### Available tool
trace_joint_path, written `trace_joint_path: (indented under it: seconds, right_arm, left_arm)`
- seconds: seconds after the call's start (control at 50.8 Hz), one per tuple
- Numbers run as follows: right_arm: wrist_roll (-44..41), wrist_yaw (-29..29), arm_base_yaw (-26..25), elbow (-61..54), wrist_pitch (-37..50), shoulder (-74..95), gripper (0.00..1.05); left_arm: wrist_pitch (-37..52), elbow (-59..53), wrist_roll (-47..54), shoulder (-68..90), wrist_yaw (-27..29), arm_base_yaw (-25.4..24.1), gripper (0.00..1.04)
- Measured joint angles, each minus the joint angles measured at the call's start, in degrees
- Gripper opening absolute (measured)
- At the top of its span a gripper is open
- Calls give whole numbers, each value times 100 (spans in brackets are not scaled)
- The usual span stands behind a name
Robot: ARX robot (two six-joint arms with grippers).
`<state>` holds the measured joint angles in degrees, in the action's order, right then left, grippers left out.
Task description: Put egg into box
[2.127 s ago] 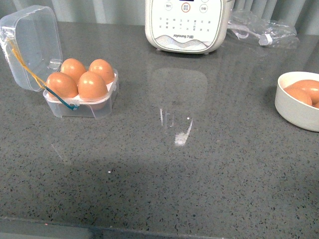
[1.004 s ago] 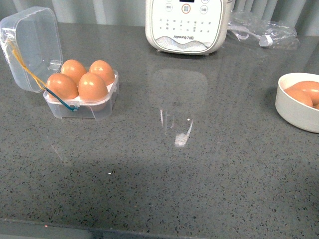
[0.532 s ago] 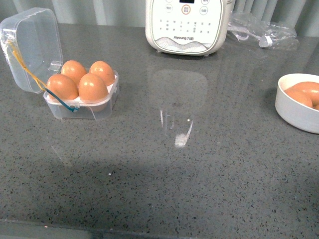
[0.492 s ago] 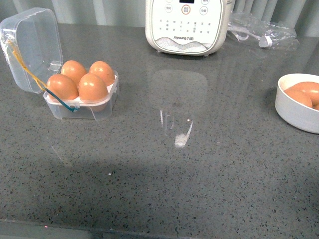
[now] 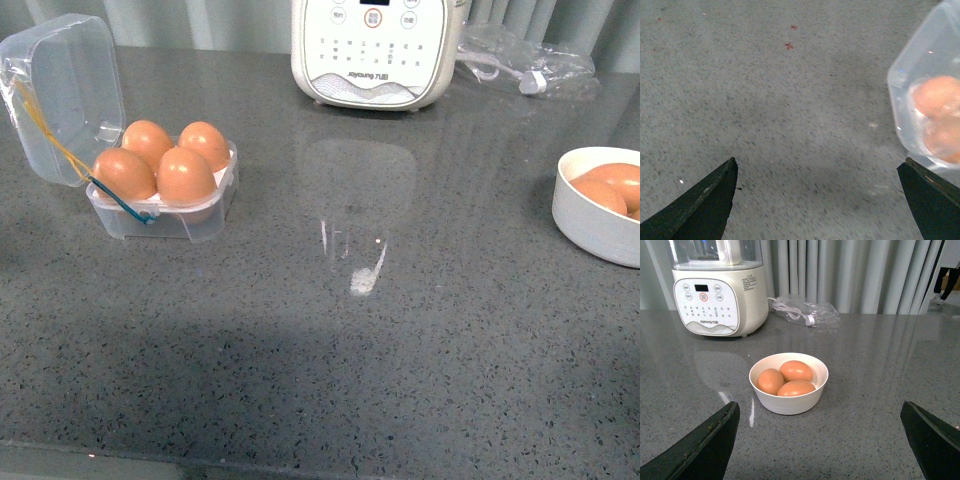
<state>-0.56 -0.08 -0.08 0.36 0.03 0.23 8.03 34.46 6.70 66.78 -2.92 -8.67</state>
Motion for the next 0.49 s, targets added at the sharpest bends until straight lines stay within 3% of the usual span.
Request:
trace_joint_path:
  seconds: [0.177,0.492]
  right_arm:
    - [0,0,0,0,0,0,97]
    - [0,0,0,0,0,0,97]
  left_arm:
    - [267,761,155,1104,63,-144,98]
    - [313,1534,-278,1803,-37,17,98]
